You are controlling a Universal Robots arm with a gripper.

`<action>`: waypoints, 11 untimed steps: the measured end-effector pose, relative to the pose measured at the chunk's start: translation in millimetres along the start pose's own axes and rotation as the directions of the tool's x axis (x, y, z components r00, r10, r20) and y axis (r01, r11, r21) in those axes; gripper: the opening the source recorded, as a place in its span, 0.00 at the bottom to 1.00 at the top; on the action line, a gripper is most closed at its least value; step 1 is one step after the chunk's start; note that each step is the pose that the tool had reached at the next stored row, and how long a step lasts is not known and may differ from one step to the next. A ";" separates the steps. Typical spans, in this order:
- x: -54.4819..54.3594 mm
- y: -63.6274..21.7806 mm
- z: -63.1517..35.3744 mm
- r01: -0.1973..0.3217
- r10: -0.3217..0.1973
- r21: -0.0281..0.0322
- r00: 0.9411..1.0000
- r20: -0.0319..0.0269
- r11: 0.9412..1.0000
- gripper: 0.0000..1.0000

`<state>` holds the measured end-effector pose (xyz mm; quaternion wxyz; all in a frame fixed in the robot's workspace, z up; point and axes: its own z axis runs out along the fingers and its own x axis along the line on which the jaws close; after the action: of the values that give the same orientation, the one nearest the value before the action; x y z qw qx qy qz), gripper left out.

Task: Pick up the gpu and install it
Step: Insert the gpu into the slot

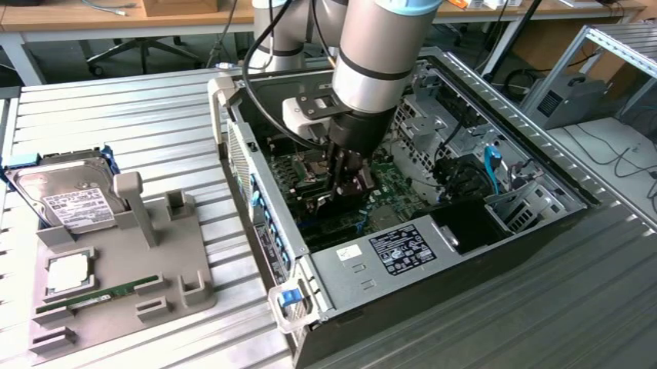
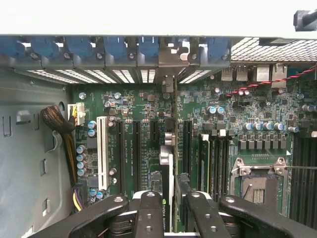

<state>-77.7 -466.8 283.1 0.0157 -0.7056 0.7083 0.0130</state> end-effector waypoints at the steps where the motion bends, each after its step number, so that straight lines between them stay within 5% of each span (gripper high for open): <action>1: 0.0 0.0 0.0 0.000 0.000 0.000 1.000 0.000 1.000 0.25; 11: 0.1 0.0 2.6 0.000 0.000 0.000 1.000 0.000 1.000 0.33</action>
<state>-77.6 -466.8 280.5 0.0159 -0.7056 0.7083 0.0131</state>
